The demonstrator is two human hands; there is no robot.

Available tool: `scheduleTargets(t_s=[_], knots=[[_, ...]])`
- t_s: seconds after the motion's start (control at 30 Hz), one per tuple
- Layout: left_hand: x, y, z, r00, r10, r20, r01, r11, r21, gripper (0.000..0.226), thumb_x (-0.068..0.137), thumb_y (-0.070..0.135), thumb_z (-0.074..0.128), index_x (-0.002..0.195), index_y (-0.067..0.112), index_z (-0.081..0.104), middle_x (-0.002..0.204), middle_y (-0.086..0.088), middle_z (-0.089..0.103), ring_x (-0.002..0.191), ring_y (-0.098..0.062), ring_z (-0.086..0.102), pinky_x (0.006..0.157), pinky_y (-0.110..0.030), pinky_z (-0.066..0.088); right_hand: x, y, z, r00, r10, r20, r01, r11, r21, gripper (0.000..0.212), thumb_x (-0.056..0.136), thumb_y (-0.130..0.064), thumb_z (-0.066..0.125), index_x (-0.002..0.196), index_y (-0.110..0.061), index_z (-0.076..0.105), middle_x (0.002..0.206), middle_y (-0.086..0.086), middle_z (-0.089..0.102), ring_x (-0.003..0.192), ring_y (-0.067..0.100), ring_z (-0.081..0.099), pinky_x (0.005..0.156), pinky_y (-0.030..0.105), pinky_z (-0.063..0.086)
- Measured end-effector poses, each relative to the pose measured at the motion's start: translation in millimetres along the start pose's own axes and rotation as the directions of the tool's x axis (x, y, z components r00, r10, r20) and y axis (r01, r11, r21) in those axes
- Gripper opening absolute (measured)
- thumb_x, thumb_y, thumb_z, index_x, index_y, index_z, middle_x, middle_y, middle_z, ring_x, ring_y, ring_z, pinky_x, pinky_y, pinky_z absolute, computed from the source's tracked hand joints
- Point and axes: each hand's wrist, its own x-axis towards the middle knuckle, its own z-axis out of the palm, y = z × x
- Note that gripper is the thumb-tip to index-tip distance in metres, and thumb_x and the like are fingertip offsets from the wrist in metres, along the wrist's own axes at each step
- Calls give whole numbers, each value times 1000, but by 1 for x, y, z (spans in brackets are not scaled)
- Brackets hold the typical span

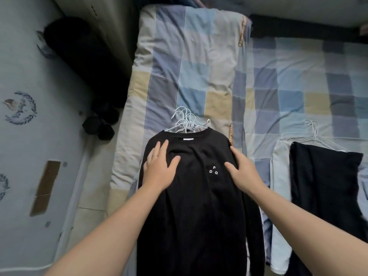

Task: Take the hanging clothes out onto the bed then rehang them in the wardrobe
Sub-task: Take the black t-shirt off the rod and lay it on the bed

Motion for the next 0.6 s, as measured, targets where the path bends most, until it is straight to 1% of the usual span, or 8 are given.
scheduleTargets(t_s=[0.07, 0.17, 0.2, 0.3, 0.33, 0.43, 0.53, 0.6], knots=[[-21, 15, -4, 999, 10, 31, -11, 999, 38, 72, 95, 58, 46, 156, 38, 14, 166, 4, 10, 152, -19, 8, 121, -45, 14, -20, -5, -10, 1000, -23, 1, 23, 1000, 3, 61, 96, -21, 57, 152, -19, 32, 154, -3, 38, 142, 14, 34, 117, 37, 28], [-52, 41, -10, 997, 30, 68, -36, 995, 88, 74, 93, 64, 41, 156, 42, 6, 167, 5, 5, 152, -18, 1, 120, -44, 9, -51, -12, -29, 999, -41, -34, 40, 999, -6, 62, 97, -25, 57, 152, -21, 30, 155, -3, 35, 143, 14, 30, 117, 31, 24], [-61, 49, -12, 996, 40, 84, -48, 994, 101, 75, 93, 65, 39, 155, 43, 4, 167, 5, 3, 152, -18, 0, 120, -45, 8, -62, -14, -36, 998, -40, -42, 40, 999, -4, 62, 97, -28, 56, 153, -23, 29, 155, -3, 34, 144, 14, 27, 117, 33, 22], [-91, 77, -15, 985, 121, 122, -141, 974, 175, 76, 92, 70, 33, 155, 43, 0, 167, 4, -1, 152, -20, -3, 121, -47, 7, -97, -14, -58, 996, -8, -84, 8, 1000, 4, 64, 98, -36, 53, 154, -31, 23, 160, -5, 24, 149, 17, 15, 119, 48, 19], [-101, 87, -16, 980, 151, 130, -174, 966, 190, 77, 91, 72, 31, 155, 44, 0, 167, 4, -2, 152, -20, -4, 121, -47, 6, -109, -12, -66, 994, 2, -105, -2, 1000, -4, 64, 98, -39, 51, 154, -31, 21, 161, -5, 21, 150, 18, 11, 119, 50, 18], [-133, 116, -13, 960, 226, 164, -258, 943, 209, 76, 89, 74, 28, 154, 46, -2, 167, 6, -6, 151, -17, -8, 121, -48, 3, -149, -5, -88, 982, 19, -189, -28, 999, -42, 65, 99, -44, 46, 155, -34, 16, 163, -9, 15, 151, 19, 3, 119, 51, 11], [-169, 144, -4, 931, 306, 198, -347, 911, 223, 76, 89, 75, 27, 153, 48, -4, 166, 8, -9, 151, -17, -11, 122, -49, 1, -196, 12, -103, 960, 6, -280, -46, 989, -138, 64, 99, -50, 39, 154, -40, 9, 163, -13, 7, 151, 17, -4, 119, 52, 5], [-194, 162, 5, 910, 355, 213, -400, 889, 224, 77, 87, 78, 23, 153, 49, -5, 166, 8, -11, 151, -17, -12, 121, -49, 0, -229, 30, -112, 939, -6, -344, -48, 987, -150, 65, 98, -54, 36, 154, -42, 5, 163, -13, 4, 150, 17, -7, 119, 52, 2]])
